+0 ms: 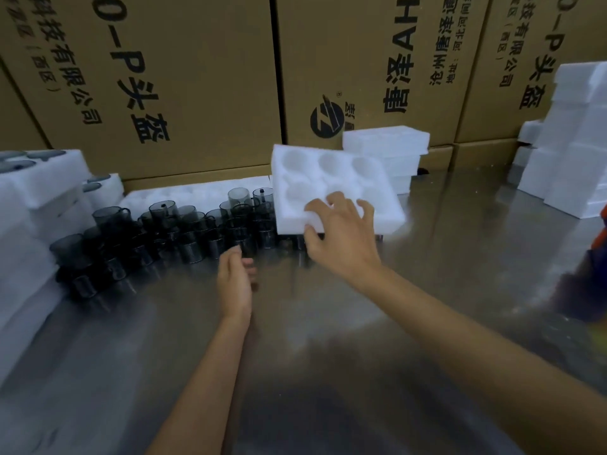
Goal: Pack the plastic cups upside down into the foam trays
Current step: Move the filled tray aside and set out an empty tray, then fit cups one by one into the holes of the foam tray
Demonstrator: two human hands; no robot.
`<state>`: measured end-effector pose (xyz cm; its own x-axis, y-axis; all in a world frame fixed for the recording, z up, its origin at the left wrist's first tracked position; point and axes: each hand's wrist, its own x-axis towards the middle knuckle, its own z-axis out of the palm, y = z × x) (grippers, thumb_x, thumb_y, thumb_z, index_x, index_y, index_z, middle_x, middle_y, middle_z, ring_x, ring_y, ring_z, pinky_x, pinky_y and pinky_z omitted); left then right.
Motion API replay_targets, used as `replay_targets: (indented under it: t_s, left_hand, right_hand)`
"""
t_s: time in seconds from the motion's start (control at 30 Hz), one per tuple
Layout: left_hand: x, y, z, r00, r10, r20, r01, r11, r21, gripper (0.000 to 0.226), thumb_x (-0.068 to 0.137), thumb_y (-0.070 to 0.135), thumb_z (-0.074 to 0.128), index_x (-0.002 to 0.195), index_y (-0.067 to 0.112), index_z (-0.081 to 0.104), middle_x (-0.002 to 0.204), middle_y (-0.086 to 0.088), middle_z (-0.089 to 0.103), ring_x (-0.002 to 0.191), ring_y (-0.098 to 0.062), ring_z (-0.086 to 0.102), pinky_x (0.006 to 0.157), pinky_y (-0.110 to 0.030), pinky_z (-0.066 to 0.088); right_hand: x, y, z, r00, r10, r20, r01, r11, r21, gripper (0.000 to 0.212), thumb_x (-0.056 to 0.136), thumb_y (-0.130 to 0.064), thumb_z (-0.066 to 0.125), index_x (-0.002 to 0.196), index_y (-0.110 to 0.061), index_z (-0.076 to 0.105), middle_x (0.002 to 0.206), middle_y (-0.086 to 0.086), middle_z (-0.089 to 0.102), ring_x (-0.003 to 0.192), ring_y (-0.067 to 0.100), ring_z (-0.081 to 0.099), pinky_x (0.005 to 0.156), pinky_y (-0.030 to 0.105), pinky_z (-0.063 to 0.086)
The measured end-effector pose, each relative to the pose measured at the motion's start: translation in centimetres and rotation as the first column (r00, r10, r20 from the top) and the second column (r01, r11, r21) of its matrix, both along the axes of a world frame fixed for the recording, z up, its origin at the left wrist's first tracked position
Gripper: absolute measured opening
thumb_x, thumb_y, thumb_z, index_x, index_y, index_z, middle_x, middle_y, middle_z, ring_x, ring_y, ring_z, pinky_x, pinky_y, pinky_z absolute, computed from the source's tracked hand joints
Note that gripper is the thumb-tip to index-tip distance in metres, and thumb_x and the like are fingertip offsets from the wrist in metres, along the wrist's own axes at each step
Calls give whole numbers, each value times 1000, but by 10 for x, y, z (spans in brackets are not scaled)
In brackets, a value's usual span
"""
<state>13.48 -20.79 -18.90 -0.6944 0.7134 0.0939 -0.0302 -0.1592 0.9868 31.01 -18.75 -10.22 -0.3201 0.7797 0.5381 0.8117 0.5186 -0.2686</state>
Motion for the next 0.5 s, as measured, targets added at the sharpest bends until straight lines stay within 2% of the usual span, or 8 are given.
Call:
replay_targets:
  t_s: [0.1,0.2,0.27,0.33,0.4,0.5]
  left_hand:
    - [-5,-20,3,978,-7,207,-6,998,63,23,104,31,41,119,21,55,103,-8,62,84,-19,60,66,-29,46]
    - [-13,-36,0,924,-142,355,114,989,98,38,97,45,47,118,16,59,113,-11,64,101,-27,60,84,-42,46]
    - [-14,-45,-2,908,-243,342,226,970,91,53,87,55,53,121,14,59,122,-9,61,112,-29,58,94,-42,46]
    - [-11,-52,-3,940,-216,263,212,976,44,64,77,55,62,133,24,56,132,2,60,121,-21,58,105,-45,45]
    - [-10,-57,-4,956,-163,243,157,987,47,64,72,46,67,134,32,56,127,7,64,111,-13,64,96,-40,52]
    - [-12,-61,-3,940,-221,260,210,975,70,40,73,29,66,112,38,68,97,10,73,79,-10,71,65,-30,56]
  right_hand:
    - [-17,-52,-22,996,88,12,-87,994,-70,37,90,-35,50,124,-27,62,122,3,52,115,20,51,113,43,12]
    - [-25,-92,-46,989,140,45,-133,983,-131,43,87,-39,43,123,-28,63,117,1,52,111,19,51,110,41,13]
    - [-28,-106,-57,986,155,61,-144,978,-151,47,87,-39,42,129,-28,58,119,0,52,113,18,49,111,41,16]
    - [-30,-110,-63,986,159,57,-149,977,-156,51,87,-36,45,138,-26,50,121,-2,52,112,17,49,112,41,19]
    - [-31,-112,-64,987,159,5,-156,976,-153,54,87,-35,49,140,-25,46,117,-5,55,106,16,50,113,38,20]
    - [-30,-112,-66,982,170,-78,-178,976,-123,52,87,-33,50,138,-22,50,105,-8,59,97,15,53,111,36,22]
